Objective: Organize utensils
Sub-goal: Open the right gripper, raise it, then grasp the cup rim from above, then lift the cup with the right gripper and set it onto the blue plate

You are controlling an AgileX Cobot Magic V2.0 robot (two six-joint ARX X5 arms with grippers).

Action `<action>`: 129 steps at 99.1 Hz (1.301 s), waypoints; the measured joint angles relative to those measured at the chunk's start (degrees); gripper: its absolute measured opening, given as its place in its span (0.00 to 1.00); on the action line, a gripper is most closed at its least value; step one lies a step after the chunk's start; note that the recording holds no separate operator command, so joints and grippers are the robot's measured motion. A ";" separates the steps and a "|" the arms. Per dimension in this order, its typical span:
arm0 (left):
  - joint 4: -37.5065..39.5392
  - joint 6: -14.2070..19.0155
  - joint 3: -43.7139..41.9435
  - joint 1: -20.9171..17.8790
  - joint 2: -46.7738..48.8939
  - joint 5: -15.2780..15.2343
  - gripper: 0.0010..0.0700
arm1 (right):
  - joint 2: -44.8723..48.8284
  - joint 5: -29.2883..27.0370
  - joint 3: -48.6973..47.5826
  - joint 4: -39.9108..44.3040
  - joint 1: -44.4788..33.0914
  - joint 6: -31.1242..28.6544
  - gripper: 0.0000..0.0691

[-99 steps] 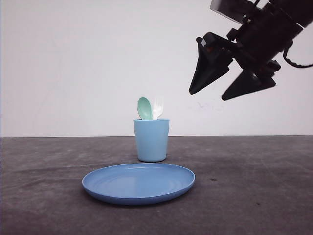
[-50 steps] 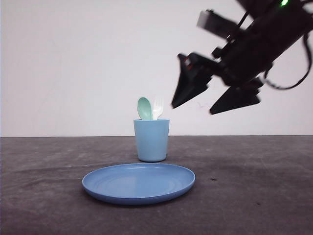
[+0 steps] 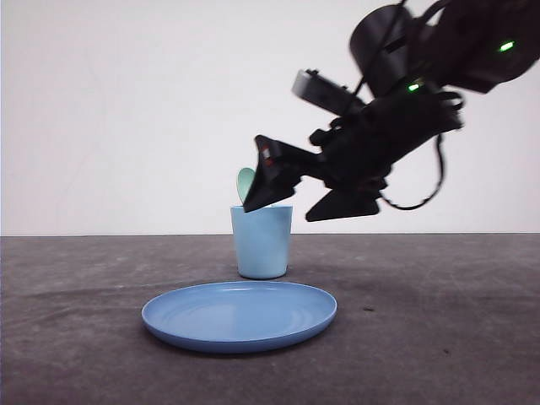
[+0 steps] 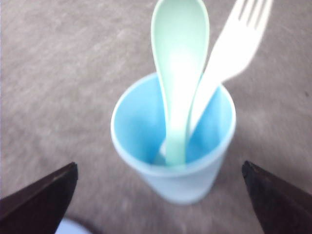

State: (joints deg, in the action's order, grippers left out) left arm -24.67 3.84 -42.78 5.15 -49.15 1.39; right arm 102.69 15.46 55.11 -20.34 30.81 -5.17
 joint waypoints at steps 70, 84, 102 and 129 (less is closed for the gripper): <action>0.00 0.00 0.00 0.00 0.00 0.00 0.27 | 9.73 -2.34 12.57 7.02 1.01 2.40 0.74; 0.00 0.00 0.00 0.00 0.00 0.00 0.27 | 9.73 -2.73 12.57 6.88 1.22 3.15 0.70; 0.00 -0.02 0.00 0.00 0.00 0.00 0.27 | 7.45 -2.78 12.57 10.99 1.51 3.52 0.70; -0.02 -0.07 0.00 0.00 0.00 0.00 0.27 | -3.26 -2.62 12.57 20.31 1.75 3.67 0.70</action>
State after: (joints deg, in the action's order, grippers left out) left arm -24.69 3.77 -42.78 5.15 -49.15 1.39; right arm 99.44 12.84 67.68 -0.03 32.56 -1.50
